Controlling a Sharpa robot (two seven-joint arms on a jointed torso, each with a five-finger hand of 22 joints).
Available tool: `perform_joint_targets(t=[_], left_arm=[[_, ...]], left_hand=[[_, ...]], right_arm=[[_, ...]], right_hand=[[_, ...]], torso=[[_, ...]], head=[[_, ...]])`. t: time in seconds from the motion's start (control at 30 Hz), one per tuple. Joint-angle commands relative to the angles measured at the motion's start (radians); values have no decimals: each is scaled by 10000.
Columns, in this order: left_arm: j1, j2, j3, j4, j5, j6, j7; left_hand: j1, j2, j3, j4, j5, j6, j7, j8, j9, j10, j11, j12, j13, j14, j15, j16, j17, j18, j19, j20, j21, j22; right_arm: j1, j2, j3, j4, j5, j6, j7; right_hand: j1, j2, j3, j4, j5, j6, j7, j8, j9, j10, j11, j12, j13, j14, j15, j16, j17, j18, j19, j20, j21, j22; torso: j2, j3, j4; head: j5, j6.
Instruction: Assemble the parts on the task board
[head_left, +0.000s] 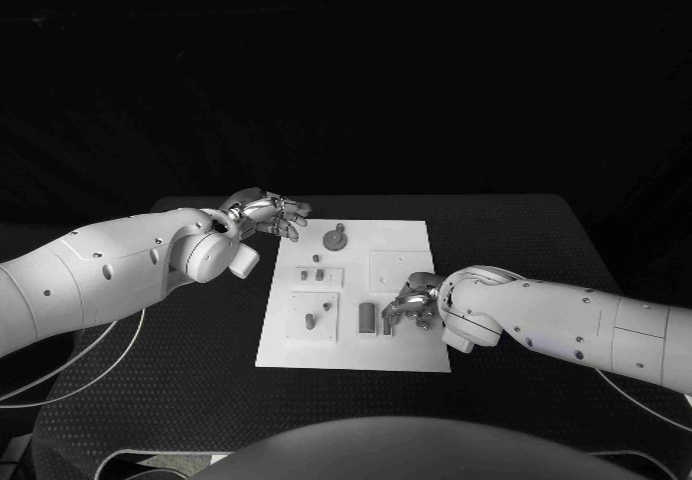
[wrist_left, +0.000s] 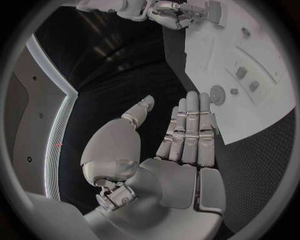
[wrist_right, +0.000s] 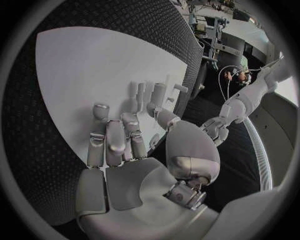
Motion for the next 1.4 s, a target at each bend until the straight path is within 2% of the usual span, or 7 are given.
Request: perform_joint_targets(t=[0.03,0.53,0.9,1.07,1.23,1.37,1.4], left_arm=[[8,14,6,18,51,104,64],[7,18,6,-1,51,95,85],[7,65,6,-195,63,-92,294],[7,197,9,-501,347,-76,545],[9,364,18,-1028,492,105,839],[20,545,42,-1617,534,289,1020],[28,704,48,-1971,770,397,1112]], left_hand=[[-56,10,15,-41,-29,-62,52,50,-15,-55,10,-5,14,28,22,-40,17,67,-31,4,-38,10],[-53,13,20,-46,-28,-64,52,54,-19,-55,10,-4,15,30,22,-47,28,68,-31,4,-37,12],[-48,19,25,-53,-29,-43,44,71,-18,-32,2,8,22,37,20,-52,42,69,-28,2,-34,15],[-24,46,39,-80,-27,54,3,135,-5,58,-31,47,47,51,8,-65,72,69,-20,-3,-28,26],[73,142,91,-170,-25,307,-117,274,16,345,-144,158,118,76,-13,-98,129,53,-25,-16,-25,51],[204,273,154,-300,-24,460,-231,334,-6,905,-386,377,243,41,3,-216,155,21,-79,-12,-39,75],[267,295,181,-363,-42,482,-270,334,-25,932,-393,342,237,-16,31,-323,147,11,-126,6,-52,77]], right_arm=[[-12,75,9,65,85,17,421],[-12,-175,9,128,246,-629,1435],[365,-606,134,89,1598,-972,4464],[647,-550,437,-543,2559,-943,5382],[779,-123,706,-2014,3995,-766,6143],[781,356,918,-3349,4986,-705,6563],[779,589,965,-3909,5512,-683,6725]], right_hand=[[23,-128,-12,75,-49,-63,42,-59,-14,-88,-13,-68,-14,-78,-6,-23,-26,112,51,-30,-38,164],[177,-166,17,22,-53,-96,51,-59,-20,-139,-7,-94,-34,-123,-4,-36,-82,112,40,-41,-35,173],[470,-155,-51,-222,-55,-762,276,-295,-71,-427,201,-128,6,-567,167,-191,-576,112,-110,47,-122,167],[559,-34,-85,-365,-51,-981,380,-332,-53,-677,306,-205,-10,-1033,277,-378,-993,112,-338,162,-246,161],[660,137,-28,-646,-46,-1378,529,-386,-22,-1360,466,-1042,-632,-1850,438,-1349,-1477,11,-1281,580,-945,20],[692,250,118,-692,-54,-1514,654,-305,55,-1889,610,-2530,-2058,-2741,634,-2930,-2297,-172,-2381,1013,-2019,-389],[686,251,188,-683,-53,-1584,703,-276,80,-2032,719,-3363,-2889,-3076,816,-3864,-2762,-261,-2882,1197,-2589,-665]], torso=[[0,0,2],[-5,6,-1],[-37,16,-20],[-107,18,-86],[-323,-2,-225],[-495,-30,-317],[-602,-52,-367]], head=[[1,1],[29,1],[36,2],[17,239],[88,482],[141,956],[172,1199]])
